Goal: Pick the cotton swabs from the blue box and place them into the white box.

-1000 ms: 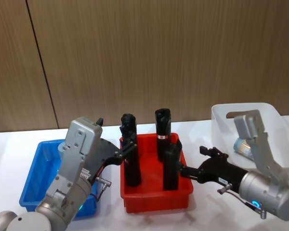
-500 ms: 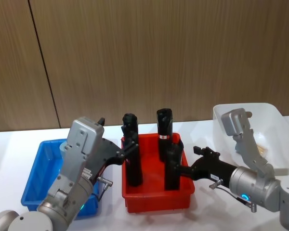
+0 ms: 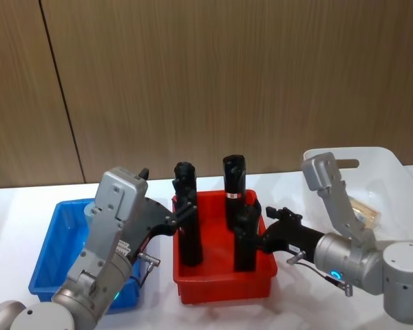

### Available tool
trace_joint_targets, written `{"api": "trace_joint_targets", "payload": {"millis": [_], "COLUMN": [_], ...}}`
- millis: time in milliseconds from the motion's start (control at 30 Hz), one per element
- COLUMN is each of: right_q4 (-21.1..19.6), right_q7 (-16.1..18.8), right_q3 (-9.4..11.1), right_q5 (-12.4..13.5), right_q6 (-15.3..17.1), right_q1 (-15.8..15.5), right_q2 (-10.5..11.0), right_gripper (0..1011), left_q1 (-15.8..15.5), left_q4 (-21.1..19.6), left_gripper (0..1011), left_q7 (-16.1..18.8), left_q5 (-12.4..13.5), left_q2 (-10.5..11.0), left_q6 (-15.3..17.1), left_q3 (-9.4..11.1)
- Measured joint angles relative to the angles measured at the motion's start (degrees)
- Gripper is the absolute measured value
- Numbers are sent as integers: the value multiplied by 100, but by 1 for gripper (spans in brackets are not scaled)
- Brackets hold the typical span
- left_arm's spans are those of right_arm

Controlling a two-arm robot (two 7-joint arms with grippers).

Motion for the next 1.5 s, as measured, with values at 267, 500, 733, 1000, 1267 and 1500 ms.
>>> {"api": "trace_joint_targets", "payload": {"millis": [267,500,733,1000,1267,1500], "right_q4": [210,321,369,258,-67,-493], "right_q7": [-34,-61,-89,-128,-172,-260], "right_q3": [-63,-112,-151,-167,-155,-84], "right_q5": [-49,-95,-118,-108,-29,88], "right_q6": [-50,-75,-85,-79,-7,12], "right_q1": [147,230,277,259,177,104], "right_q2": [-105,-169,-210,-207,-154,-63], "right_gripper": [1002,863,659,534,534,534], "left_q1": [0,0,0,0,0,0], "left_q4": [0,0,0,0,0,0], "left_gripper": [1004,1004,1004,1004,1004,1004], "left_q7": [0,0,0,0,0,0], "left_q5": [0,0,0,0,0,0], "left_q2": [0,0,0,0,0,0], "left_q6": [0,0,0,0,0,0], "left_q3": [0,0,0,-1,0,0]}}
